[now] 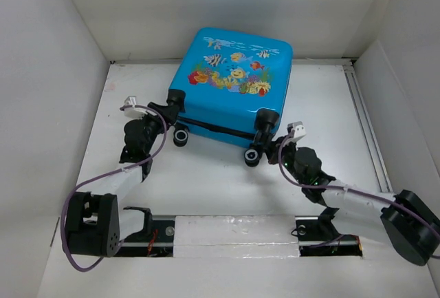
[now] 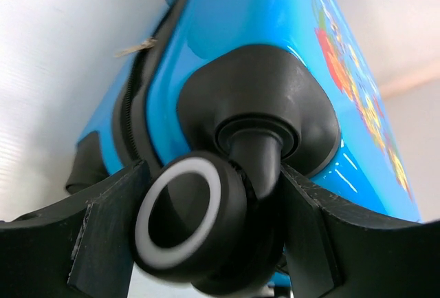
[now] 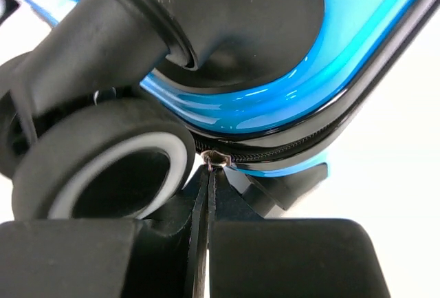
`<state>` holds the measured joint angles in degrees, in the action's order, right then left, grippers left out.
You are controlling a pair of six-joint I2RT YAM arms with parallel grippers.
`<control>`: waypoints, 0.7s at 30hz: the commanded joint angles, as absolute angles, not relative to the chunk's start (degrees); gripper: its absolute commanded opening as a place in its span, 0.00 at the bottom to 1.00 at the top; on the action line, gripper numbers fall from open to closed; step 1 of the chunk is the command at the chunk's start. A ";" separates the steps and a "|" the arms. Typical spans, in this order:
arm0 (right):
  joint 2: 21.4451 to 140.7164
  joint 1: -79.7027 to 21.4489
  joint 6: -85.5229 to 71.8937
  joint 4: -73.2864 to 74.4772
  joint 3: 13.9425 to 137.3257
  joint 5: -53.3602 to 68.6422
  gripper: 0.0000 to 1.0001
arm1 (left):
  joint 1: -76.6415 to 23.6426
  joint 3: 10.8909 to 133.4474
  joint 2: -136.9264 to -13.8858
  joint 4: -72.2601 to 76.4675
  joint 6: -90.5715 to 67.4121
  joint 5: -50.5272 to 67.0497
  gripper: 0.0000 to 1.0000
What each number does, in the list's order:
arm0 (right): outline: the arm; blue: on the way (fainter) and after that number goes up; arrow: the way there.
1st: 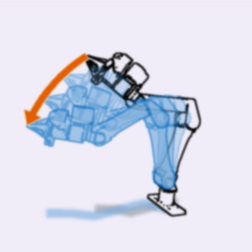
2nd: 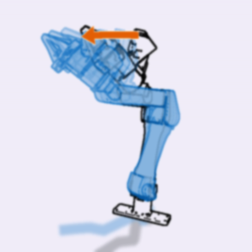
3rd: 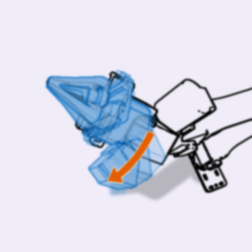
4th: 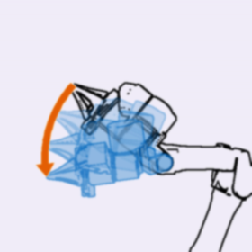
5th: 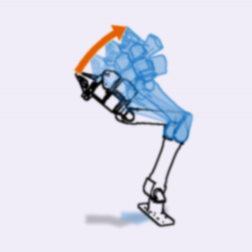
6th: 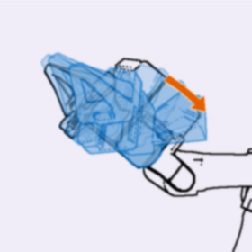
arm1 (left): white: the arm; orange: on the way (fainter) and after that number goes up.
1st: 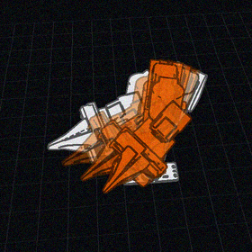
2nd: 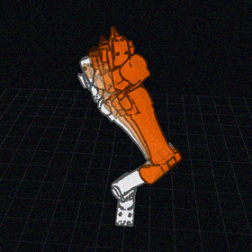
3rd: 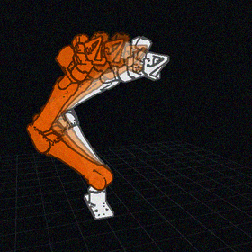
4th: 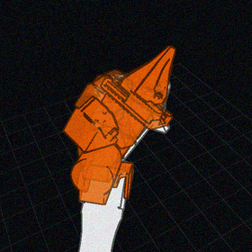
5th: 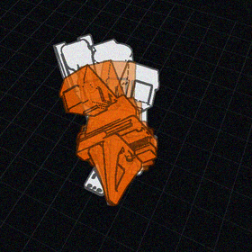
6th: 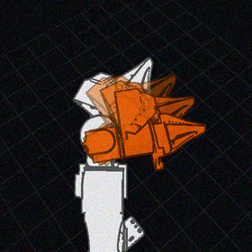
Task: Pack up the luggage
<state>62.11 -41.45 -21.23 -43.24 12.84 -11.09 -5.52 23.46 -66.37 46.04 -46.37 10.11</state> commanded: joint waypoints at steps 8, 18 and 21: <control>53.44 -29.20 -21.36 -33.58 29.16 1.22 0.00 | -26.26 23.03 -66.26 54.39 -49.65 10.47 0.00; 66.50 -43.45 -24.98 -67.31 10.03 -22.79 0.00 | -46.65 28.03 -73.82 60.73 -52.82 2.72 0.00; 78.98 -50.80 -18.47 -73.81 12.82 -30.16 0.00 | -47.81 29.88 -76.90 63.09 -53.61 4.91 0.00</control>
